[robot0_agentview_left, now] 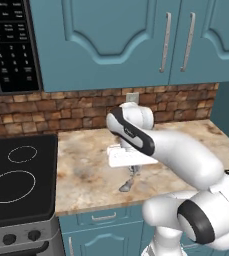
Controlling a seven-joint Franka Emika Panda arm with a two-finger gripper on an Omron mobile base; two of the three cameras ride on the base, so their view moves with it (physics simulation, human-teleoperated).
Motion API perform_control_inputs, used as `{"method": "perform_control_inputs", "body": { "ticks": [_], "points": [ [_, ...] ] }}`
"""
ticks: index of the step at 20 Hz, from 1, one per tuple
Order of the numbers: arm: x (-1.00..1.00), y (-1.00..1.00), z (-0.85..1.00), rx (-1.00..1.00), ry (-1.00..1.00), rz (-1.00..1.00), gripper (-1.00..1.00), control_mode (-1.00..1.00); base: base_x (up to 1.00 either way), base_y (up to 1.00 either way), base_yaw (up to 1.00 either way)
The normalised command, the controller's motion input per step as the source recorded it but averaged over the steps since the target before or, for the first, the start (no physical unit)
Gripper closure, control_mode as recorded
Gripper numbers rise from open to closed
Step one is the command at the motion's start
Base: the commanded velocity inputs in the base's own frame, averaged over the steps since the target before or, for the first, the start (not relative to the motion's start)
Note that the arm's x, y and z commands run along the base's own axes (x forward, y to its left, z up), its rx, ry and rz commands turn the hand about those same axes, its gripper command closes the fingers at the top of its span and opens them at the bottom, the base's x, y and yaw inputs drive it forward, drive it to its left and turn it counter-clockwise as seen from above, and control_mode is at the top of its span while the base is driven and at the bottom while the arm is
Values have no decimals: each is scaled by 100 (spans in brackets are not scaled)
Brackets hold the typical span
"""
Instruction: Take the fork and place it on the left side of the plate. Then take the spoon and place it on the right side of the plate. Make sure they're directly next to the plate.
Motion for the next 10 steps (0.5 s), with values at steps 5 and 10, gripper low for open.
{"method": "perform_control_inputs", "body": {
  "ticks": [5, 10],
  "points": [
    [-47, -9, 60, 0, 17, 0, 100, -100, 0, 0, 0],
    [-55, -1, 21, 0, 12, 0, 100, -100, 0, 0, 0]
  ]
}}
